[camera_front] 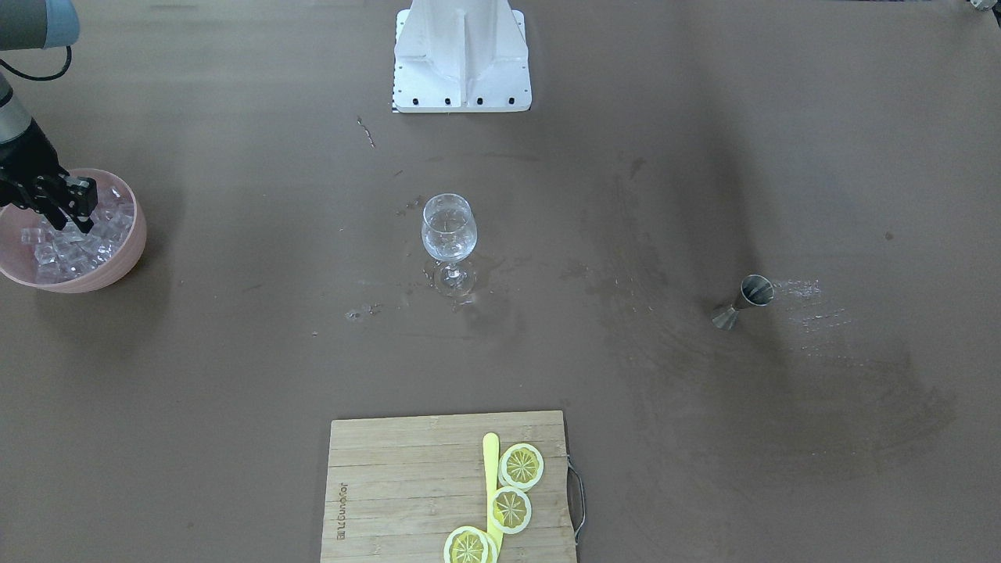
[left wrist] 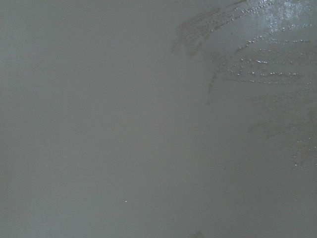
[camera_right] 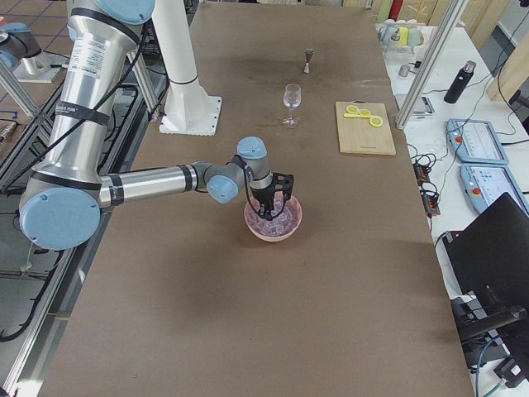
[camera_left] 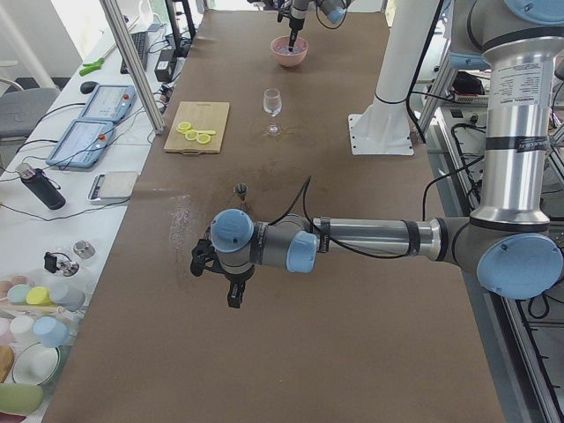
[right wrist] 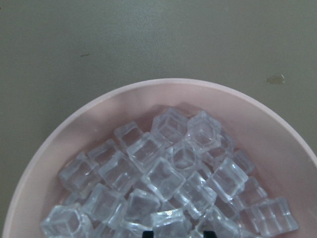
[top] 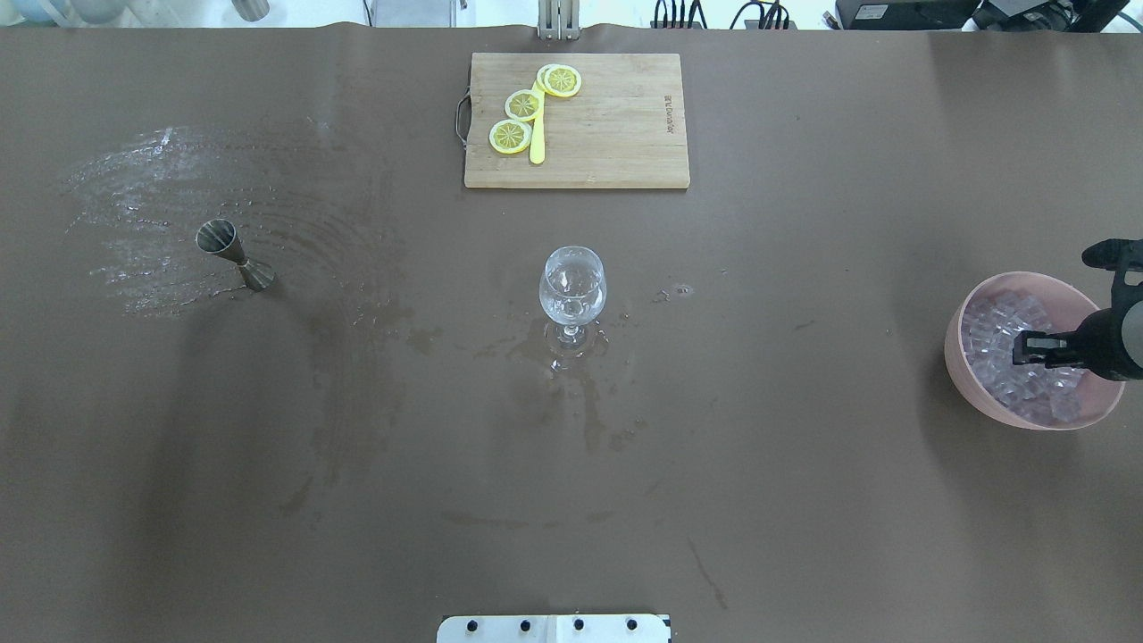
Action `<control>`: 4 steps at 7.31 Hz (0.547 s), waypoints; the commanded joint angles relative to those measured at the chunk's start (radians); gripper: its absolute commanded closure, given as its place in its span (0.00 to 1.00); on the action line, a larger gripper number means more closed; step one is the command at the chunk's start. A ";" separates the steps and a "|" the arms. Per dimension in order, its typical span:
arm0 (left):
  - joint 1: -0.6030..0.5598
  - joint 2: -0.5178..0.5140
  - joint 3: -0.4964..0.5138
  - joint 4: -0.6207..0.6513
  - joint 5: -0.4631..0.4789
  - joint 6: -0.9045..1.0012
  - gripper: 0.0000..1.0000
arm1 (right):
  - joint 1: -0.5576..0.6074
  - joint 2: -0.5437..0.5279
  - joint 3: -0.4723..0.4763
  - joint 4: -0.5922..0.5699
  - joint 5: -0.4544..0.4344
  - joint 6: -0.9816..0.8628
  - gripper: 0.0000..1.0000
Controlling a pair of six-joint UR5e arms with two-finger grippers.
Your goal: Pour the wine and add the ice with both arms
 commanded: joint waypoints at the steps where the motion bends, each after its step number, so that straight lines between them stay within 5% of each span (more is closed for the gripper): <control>1: -0.002 0.000 -0.003 0.000 0.000 0.001 0.02 | -0.001 0.002 0.003 0.000 0.001 -0.001 0.95; 4: 0.000 0.000 -0.001 0.000 0.000 -0.001 0.02 | 0.020 0.015 0.076 -0.003 0.018 -0.004 1.00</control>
